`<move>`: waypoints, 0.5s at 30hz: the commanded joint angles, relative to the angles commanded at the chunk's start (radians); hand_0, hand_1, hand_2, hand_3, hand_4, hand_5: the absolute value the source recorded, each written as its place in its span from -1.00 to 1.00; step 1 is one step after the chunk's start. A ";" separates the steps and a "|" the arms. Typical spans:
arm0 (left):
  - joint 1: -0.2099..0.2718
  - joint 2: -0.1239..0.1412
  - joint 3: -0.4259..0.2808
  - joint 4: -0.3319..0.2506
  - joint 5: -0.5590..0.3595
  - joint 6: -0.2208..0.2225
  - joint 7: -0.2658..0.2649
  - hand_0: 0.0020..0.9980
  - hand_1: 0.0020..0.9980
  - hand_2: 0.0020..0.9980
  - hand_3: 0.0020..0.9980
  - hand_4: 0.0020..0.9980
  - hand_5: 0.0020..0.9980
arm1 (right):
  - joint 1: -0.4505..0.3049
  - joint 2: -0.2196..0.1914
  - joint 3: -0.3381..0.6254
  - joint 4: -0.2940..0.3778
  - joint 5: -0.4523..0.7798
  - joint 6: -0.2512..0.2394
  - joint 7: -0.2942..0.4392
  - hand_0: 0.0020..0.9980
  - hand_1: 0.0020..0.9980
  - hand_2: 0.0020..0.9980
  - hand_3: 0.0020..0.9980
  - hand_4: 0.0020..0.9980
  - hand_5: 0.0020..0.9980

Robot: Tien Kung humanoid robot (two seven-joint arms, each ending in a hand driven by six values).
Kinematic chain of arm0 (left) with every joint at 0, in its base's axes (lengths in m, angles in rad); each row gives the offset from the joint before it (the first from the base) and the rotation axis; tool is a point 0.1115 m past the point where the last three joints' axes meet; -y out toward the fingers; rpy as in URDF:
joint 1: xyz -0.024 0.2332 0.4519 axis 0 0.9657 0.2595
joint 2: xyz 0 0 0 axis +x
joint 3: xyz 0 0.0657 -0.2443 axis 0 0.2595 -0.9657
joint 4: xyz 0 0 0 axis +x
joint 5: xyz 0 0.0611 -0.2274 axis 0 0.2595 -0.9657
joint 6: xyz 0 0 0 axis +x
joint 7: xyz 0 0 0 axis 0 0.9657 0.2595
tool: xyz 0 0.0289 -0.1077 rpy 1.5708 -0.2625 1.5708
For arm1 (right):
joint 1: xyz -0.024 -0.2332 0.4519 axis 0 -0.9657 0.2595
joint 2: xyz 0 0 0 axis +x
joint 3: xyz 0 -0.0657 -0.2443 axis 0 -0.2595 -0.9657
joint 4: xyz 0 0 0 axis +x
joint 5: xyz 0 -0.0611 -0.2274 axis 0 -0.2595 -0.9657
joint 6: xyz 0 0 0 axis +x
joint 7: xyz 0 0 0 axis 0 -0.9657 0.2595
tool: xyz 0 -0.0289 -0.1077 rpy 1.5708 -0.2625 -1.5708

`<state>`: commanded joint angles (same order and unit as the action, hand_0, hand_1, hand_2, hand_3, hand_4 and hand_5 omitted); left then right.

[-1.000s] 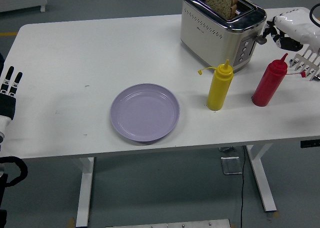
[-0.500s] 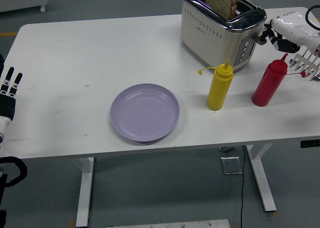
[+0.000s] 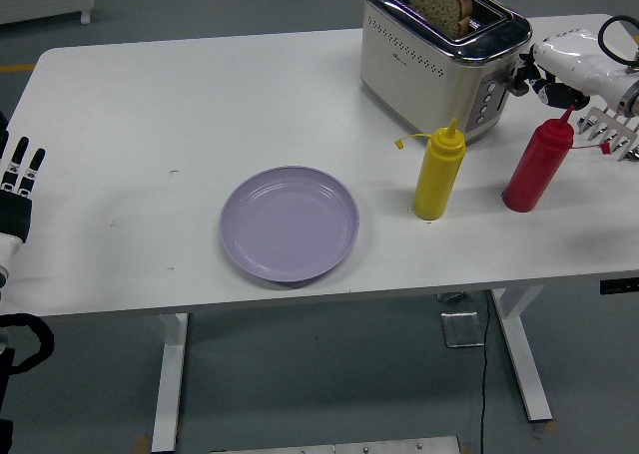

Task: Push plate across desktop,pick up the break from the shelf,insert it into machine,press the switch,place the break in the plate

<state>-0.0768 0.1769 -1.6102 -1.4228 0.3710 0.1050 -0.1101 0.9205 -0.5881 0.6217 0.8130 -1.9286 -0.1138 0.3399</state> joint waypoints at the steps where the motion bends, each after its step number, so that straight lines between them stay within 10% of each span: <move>1: 0.000 0.000 0.000 0.000 0.000 0.000 0.000 0.63 0.74 0.88 0.61 0.22 1.00 | 0.000 0.001 0.000 -0.001 -0.001 0.001 -0.001 -0.22 -0.29 0.13 0.01 -1.00 -1.00; 15: 0.001 0.001 -0.002 0.001 0.000 0.000 0.001 0.63 0.74 0.89 0.61 0.21 1.00 | 0.001 0.015 -0.013 -0.027 -0.005 0.013 -0.002 -0.21 -0.28 0.14 0.01 -1.00 -1.00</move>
<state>-0.0761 0.1779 -1.6121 -1.4218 0.3714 0.1050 -0.1094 0.9218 -0.5735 0.6090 0.7865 -1.9334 -0.1009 0.3375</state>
